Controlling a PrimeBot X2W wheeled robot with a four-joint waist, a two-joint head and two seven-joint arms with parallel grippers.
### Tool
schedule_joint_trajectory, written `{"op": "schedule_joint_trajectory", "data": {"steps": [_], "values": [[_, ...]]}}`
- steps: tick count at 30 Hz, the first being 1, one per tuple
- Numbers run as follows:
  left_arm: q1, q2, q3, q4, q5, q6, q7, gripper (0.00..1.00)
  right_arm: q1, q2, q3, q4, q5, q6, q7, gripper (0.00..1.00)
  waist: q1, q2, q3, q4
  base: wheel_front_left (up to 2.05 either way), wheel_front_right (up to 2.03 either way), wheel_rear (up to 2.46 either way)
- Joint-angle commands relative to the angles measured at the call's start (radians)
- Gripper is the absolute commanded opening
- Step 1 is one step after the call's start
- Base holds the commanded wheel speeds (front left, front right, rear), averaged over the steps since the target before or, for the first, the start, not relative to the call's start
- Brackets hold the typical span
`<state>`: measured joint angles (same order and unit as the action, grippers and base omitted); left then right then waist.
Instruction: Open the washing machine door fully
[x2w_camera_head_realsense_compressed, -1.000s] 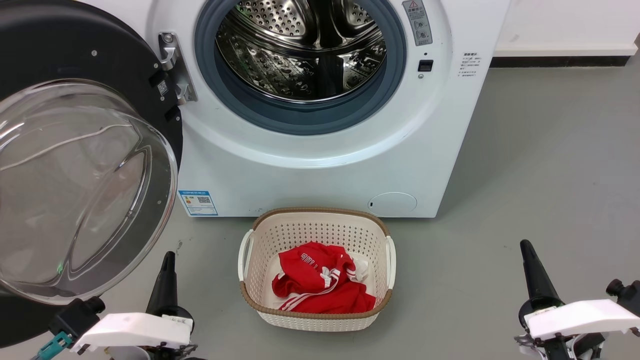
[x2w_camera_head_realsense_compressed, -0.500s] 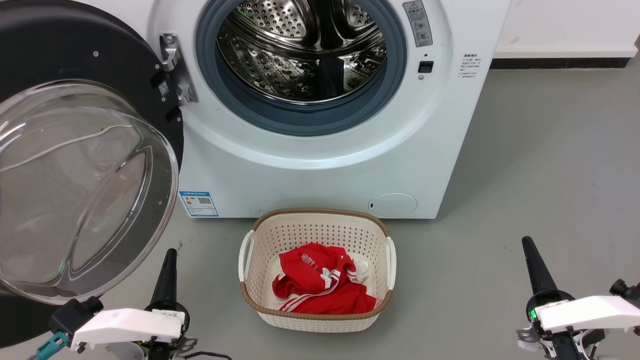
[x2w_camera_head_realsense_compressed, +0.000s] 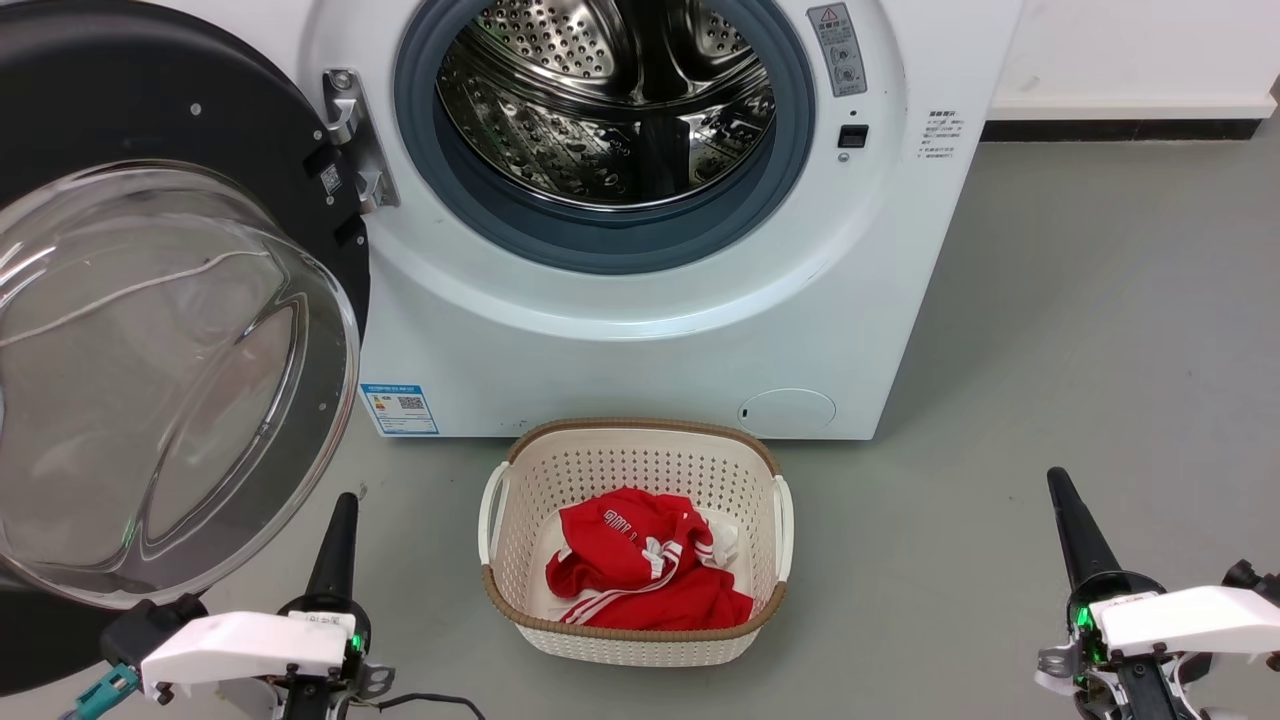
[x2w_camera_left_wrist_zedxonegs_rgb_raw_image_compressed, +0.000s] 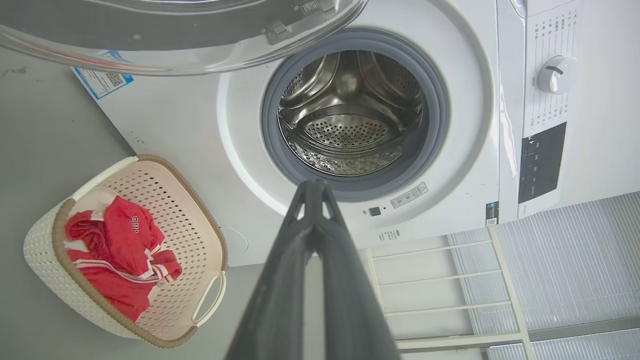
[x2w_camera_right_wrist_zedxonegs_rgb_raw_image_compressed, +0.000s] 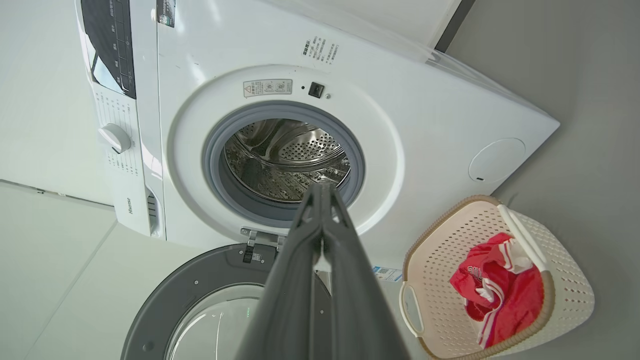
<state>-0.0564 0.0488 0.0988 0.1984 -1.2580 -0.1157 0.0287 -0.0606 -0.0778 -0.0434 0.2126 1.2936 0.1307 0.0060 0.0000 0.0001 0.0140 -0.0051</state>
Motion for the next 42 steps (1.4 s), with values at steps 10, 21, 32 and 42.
{"op": "schedule_joint_trajectory", "data": {"steps": [10, 21, 32, 42], "values": [[-0.033, 0.002, 0.006, 0.011, -0.106, -0.009, 0.027, 0.00, -0.028, -0.004, -0.011, 0.007, 0.106, 0.000, 0.023, 0.00, 0.0000, -0.0001, -0.003, 0.001, 0.00, 0.00, 0.00], [-0.041, 0.002, 0.010, 0.025, -0.199, -0.012, 0.050, 0.00, -0.036, -0.001, -0.021, 0.016, 0.197, 0.000, 0.046, 0.00, 0.0000, -0.0001, -0.005, 0.003, 0.00, 0.00, 0.00], [-0.052, 0.002, 0.014, 0.039, -0.283, -0.016, 0.071, 0.00, -0.046, 0.002, -0.030, 0.025, 0.278, 0.000, 0.065, 0.00, 0.0000, -0.0001, -0.008, 0.004, 0.00, 0.00, 0.00], [-0.058, 0.002, 0.018, 0.050, -0.354, -0.017, 0.089, 0.00, -0.051, 0.004, -0.038, 0.032, 0.347, 0.000, 0.083, 0.00, 0.0000, -0.0001, -0.011, 0.005, 0.00, 0.00, 0.00]]}}
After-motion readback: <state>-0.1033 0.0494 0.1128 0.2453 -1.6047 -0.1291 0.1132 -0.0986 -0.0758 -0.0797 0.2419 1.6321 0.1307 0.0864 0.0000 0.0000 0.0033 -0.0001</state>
